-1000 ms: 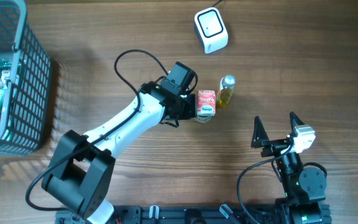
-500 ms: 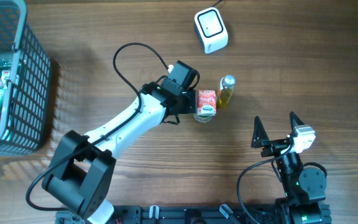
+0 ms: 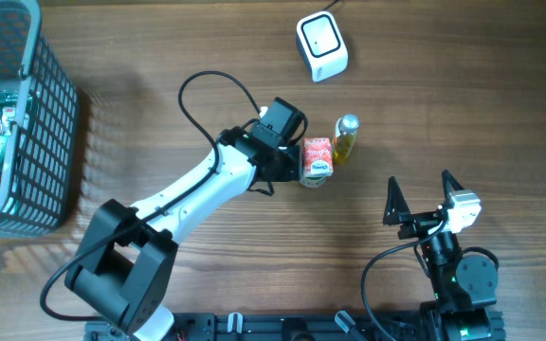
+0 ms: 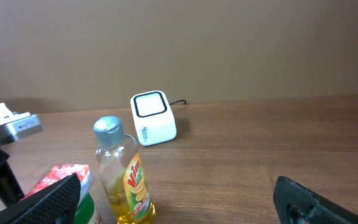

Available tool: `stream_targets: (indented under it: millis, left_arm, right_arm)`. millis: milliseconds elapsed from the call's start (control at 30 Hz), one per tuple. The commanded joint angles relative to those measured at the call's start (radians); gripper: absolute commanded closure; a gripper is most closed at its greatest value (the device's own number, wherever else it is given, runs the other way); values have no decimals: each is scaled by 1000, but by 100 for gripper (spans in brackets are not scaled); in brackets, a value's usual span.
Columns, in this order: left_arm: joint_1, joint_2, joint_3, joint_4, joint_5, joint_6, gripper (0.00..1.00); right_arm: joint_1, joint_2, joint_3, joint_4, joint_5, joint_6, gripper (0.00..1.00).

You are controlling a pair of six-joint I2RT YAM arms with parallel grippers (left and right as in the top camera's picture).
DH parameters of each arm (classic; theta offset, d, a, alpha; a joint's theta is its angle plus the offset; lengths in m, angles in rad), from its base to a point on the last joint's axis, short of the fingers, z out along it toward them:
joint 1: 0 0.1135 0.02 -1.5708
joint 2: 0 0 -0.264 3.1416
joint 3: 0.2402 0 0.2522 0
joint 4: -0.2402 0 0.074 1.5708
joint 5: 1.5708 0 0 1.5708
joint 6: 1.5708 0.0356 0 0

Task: Scan the item barcode
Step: 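Adjust the carton upright next to the bottle and release it, then reach the left gripper into the basket and grasp the green glove pack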

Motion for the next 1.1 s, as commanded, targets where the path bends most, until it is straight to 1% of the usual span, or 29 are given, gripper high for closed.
stream_targets:
  millis: [0, 33, 100, 133, 167, 267, 300, 367, 467, 533, 633, 733, 833, 1000, 1067]
  left_arm:
    - [69, -69, 67, -53, -205, 91, 87]
    - [92, -92, 104, -79, -237, 146, 76]
    - [145, -133, 197, -126, -276, 288, 45]
    - [176, -151, 253, -144, -292, 340, 38]
    - [210, -166, 312, -161, -307, 380, 34]
    - [317, -192, 487, -204, -346, 454, 25]
    - [370, -196, 562, -216, -345, 492, 22]
    - [449, -196, 655, -222, -345, 550, 14]
    - [592, -196, 759, -213, -346, 693, 8]
    - [676, -196, 775, -198, -346, 781, 3]
    - [800, -190, 775, -201, -346, 868, 0]
    - [930, -169, 775, -222, -344, 877, 0]
    - [1038, -138, 775, -275, -325, 877, 0]
    - [1167, -73, 774, -321, -313, 878, 0]
    - [1211, -43, 771, -325, -277, 878, 0]
  right_arm:
    - [-4, -5, -1, 3, 5, 4, 0]
    - [-4, -5, -1, 4, 5, 3, 0]
    - [-4, -5, -1, 3, 5, 4, 0]
    - [-4, -5, -1, 4, 5, 4, 0]
    - [-4, -5, -1, 4, 5, 3, 0]
    - [-4, -5, -1, 4, 5, 3, 0]
    - [-4, -5, -1, 4, 5, 3, 0]
    - [-4, -5, -1, 3, 5, 4, 0]
    - [-4, -5, -1, 4, 5, 4, 0]
    - [-4, -5, -1, 3, 5, 4, 0]
    - [-4, -5, -1, 4, 5, 4, 0]
    - [-4, -5, -1, 3, 5, 4, 0]
    - [-4, -5, -1, 4, 5, 4, 0]
    - [-4, -5, -1, 3, 5, 4, 0]
    - [-4, -5, -1, 4, 5, 4, 0]
